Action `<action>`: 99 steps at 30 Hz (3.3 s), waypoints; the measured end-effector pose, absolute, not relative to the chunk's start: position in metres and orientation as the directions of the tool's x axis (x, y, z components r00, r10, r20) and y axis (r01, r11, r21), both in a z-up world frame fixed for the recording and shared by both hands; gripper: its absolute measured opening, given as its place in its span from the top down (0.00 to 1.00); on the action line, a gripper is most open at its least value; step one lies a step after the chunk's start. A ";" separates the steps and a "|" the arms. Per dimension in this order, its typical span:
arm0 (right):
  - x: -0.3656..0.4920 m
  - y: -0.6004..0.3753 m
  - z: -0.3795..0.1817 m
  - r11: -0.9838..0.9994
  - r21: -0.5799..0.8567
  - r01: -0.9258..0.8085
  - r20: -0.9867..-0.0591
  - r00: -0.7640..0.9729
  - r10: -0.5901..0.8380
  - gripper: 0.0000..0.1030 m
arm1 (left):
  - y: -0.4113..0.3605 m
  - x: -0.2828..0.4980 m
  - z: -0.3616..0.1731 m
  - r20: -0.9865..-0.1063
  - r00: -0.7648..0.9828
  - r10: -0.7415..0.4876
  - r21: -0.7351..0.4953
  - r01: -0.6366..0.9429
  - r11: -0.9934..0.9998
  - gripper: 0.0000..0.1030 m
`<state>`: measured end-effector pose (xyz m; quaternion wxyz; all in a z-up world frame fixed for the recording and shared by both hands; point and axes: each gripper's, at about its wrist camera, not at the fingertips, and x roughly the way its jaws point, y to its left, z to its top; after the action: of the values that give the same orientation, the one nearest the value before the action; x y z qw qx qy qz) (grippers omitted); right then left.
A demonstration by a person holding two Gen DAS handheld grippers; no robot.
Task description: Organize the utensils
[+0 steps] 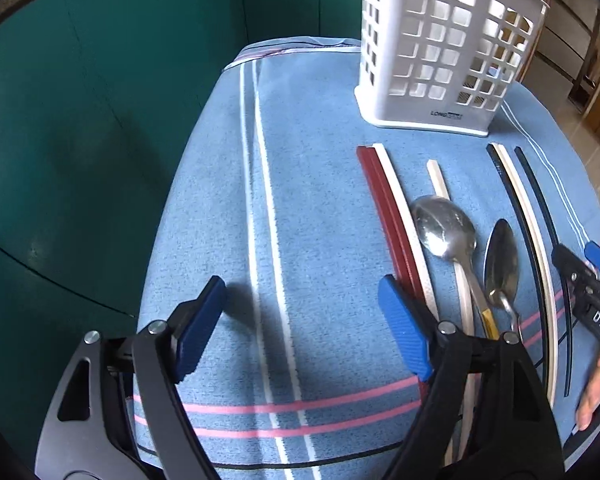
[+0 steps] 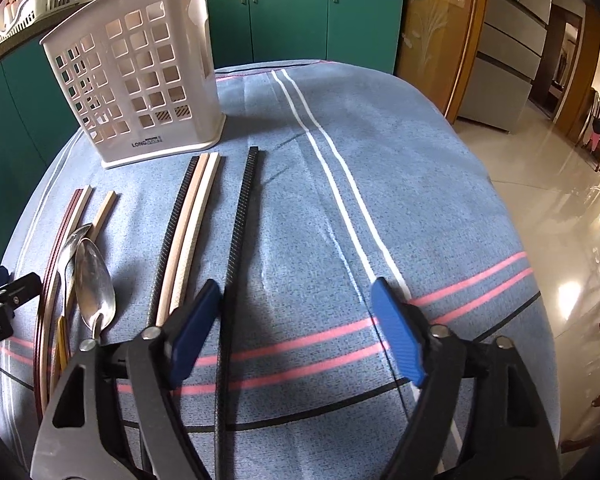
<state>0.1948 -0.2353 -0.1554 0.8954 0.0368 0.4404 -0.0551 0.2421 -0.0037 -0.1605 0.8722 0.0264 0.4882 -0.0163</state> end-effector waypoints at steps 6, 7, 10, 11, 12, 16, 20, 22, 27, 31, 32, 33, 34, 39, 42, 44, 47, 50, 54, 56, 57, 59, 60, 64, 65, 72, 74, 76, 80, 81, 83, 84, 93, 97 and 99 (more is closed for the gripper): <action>0.197 -0.234 -0.156 0.991 0.014 0.131 -0.793 0.605 -0.069 0.22 | -0.010 0.232 -0.151 -0.841 0.537 -0.057 -0.001 0.103 0.995 0.24; 0.197 -0.234 -0.156 0.991 0.015 0.131 -0.793 0.605 -0.068 0.22 | -0.014 0.232 -0.153 -0.846 0.530 -0.055 0.006 0.111 0.994 0.24; 0.198 -0.234 -0.156 0.991 0.016 0.131 -0.795 0.603 -0.067 0.21 | -0.017 0.228 -0.156 -0.847 0.530 -0.047 0.016 0.115 0.993 0.23; 0.198 -0.234 -0.156 0.991 0.016 0.131 -0.795 0.603 -0.066 0.21 | -0.017 0.228 -0.156 -0.846 0.531 -0.037 0.027 0.111 0.993 0.23; 0.199 -0.234 -0.156 0.991 0.017 0.129 -0.795 0.603 -0.065 0.20 | -0.016 0.228 -0.155 -0.848 0.528 -0.033 0.029 0.110 0.994 0.23; 0.198 -0.232 -0.156 0.992 0.015 0.122 -0.797 0.601 -0.061 0.17 | -0.014 0.228 -0.156 -0.850 0.527 -0.014 0.044 0.097 0.994 0.24; 0.198 -0.232 -0.156 0.992 0.016 0.122 -0.797 0.601 -0.061 0.17 | -0.009 0.235 -0.156 -0.850 0.527 -0.018 0.032 0.085 0.996 0.36; 0.198 -0.233 -0.156 0.992 0.016 0.122 -0.797 0.601 -0.061 0.17 | -0.007 0.233 -0.154 -0.850 0.524 -0.052 -0.004 0.091 0.996 0.53; 0.198 -0.233 -0.156 0.992 0.016 0.122 -0.797 0.601 -0.061 0.17 | -0.005 0.234 -0.151 -0.850 0.523 -0.073 -0.028 0.093 0.995 0.88; 0.198 -0.233 -0.156 0.992 0.016 0.122 -0.797 0.601 -0.061 0.17 | -0.001 0.232 -0.149 -0.849 0.526 -0.051 -0.021 0.063 0.998 0.96; 0.198 -0.233 -0.156 0.992 0.016 0.122 -0.797 0.601 -0.061 0.17 | 0.001 0.232 -0.148 -0.849 0.527 -0.043 -0.017 0.053 0.998 0.98; 0.198 -0.234 -0.156 0.992 0.016 0.122 -0.797 0.601 -0.061 0.17 | 0.003 0.233 -0.147 -0.849 0.526 -0.041 -0.019 0.046 0.999 0.99; 0.198 -0.233 -0.156 0.992 0.016 0.122 -0.797 0.601 -0.061 0.17 | 0.007 0.232 -0.147 -0.851 0.524 -0.044 -0.028 0.039 0.999 1.00; 0.198 -0.234 -0.156 0.992 0.017 0.122 -0.797 0.601 -0.061 0.16 | 0.015 0.230 -0.139 -0.838 0.542 -0.056 -0.050 0.026 0.998 1.00; 0.198 -0.233 -0.157 0.992 0.017 0.123 -0.797 0.601 -0.061 0.16 | 0.015 0.226 -0.130 -0.824 0.564 -0.060 -0.050 0.033 0.998 1.00; 0.198 -0.233 -0.157 0.992 0.017 0.123 -0.797 0.601 -0.061 0.16 | 0.014 0.223 -0.127 -0.819 0.570 -0.059 -0.047 0.036 0.998 1.00; 0.199 -0.233 -0.157 0.992 0.017 0.123 -0.797 0.601 -0.061 0.16 | 0.013 0.223 -0.129 -0.824 0.564 -0.053 -0.043 0.031 0.999 1.00; 0.199 -0.233 -0.157 0.992 0.017 0.124 -0.797 0.600 -0.061 0.16 | 0.014 0.223 -0.134 -0.836 0.547 -0.048 -0.041 0.025 0.999 1.00; 0.198 -0.234 -0.157 0.992 0.017 0.124 -0.797 0.600 -0.061 0.15 | 0.014 0.225 -0.141 -0.844 0.535 -0.038 -0.033 0.019 0.999 1.00; 0.198 -0.234 -0.157 0.992 0.017 0.124 -0.797 0.601 -0.061 0.15 | 0.014 0.225 -0.143 -0.847 0.531 -0.038 -0.032 0.020 0.999 0.96; 0.198 -0.234 -0.157 0.992 0.017 0.124 -0.797 0.601 -0.061 0.16 | 0.015 0.225 -0.144 -0.848 0.529 -0.038 -0.032 0.021 0.999 0.92; 0.198 -0.234 -0.156 0.992 0.011 0.129 -0.795 0.603 -0.069 0.19 | 0.015 0.225 -0.144 -0.846 0.532 -0.034 -0.028 0.020 0.999 0.83; 0.197 -0.234 -0.156 0.991 0.011 0.132 -0.792 0.607 -0.072 0.27 | 0.015 0.224 -0.144 -0.845 0.534 -0.034 -0.027 0.021 0.999 0.79; 0.191 -0.230 -0.153 0.994 0.001 0.105 -0.779 0.624 -0.065 0.50 | 0.014 0.225 -0.144 -0.845 0.533 -0.034 -0.023 0.026 0.999 0.75; 0.189 -0.228 -0.152 0.996 0.000 0.088 -0.779 0.625 -0.055 0.59 | 0.013 0.225 -0.145 -0.846 0.532 -0.034 -0.023 0.029 0.999 0.74; 0.175 -0.226 -0.147 0.997 0.053 0.059 -0.816 0.578 0.009 0.94 | 0.013 0.226 -0.147 -0.849 0.528 -0.040 -0.027 0.032 0.999 0.73; 0.170 -0.228 -0.147 0.996 0.060 0.070 -0.817 0.576 0.008 0.94 | 0.015 0.227 -0.147 -0.849 0.527 -0.038 -0.028 0.027 0.999 0.72; 0.166 -0.233 -0.147 0.994 0.066 0.089 -0.819 0.574 0.003 0.94 | 0.016 0.228 -0.148 -0.849 0.526 -0.039 -0.030 0.025 0.999 0.71; 0.163 -0.240 -0.147 0.990 0.073 0.118 -0.825 0.565 -0.007 0.94 | 0.017 0.228 -0.148 -0.849 0.527 -0.042 -0.033 0.027 0.999 0.71; 0.163 -0.241 -0.147 0.990 0.075 0.120 -0.826 0.564 -0.006 0.94 | 0.017 0.228 -0.148 -0.849 0.527 -0.045 -0.035 0.029 0.999 0.71; 0.163 -0.241 -0.147 0.990 0.074 0.124 -0.826 0.563 -0.009 0.94 | 0.016 0.227 -0.147 -0.847 0.529 -0.049 -0.038 0.031 0.999 0.68; 0.163 -0.241 -0.147 0.990 0.070 0.125 -0.826 0.563 -0.013 0.94 | 0.016 0.227 -0.147 -0.847 0.530 -0.049 -0.038 0.032 0.999 0.66; 0.159 -0.245 -0.145 0.986 0.080 0.146 -0.826 0.564 -0.017 0.67 | 0.023 0.226 -0.143 -0.843 0.535 -0.048 -0.039 0.028 0.999 0.62; 0.159 -0.246 -0.145 0.986 0.076 0.151 -0.828 0.561 -0.022 0.67 | 0.026 0.231 -0.144 -0.844 0.534 -0.046 -0.037 0.027 0.999 0.62; 0.160 -0.246 -0.145 0.986 0.074 0.152 -0.829 0.559 -0.024 0.66 | 0.026 0.233 -0.145 -0.847 0.529 -0.056 -0.044 0.035 0.998 0.61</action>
<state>0.1600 -0.2456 -0.1452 0.8803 0.0684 0.4667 -0.0501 0.2333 0.0257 -0.1449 0.8744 -0.0107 0.4844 -0.0260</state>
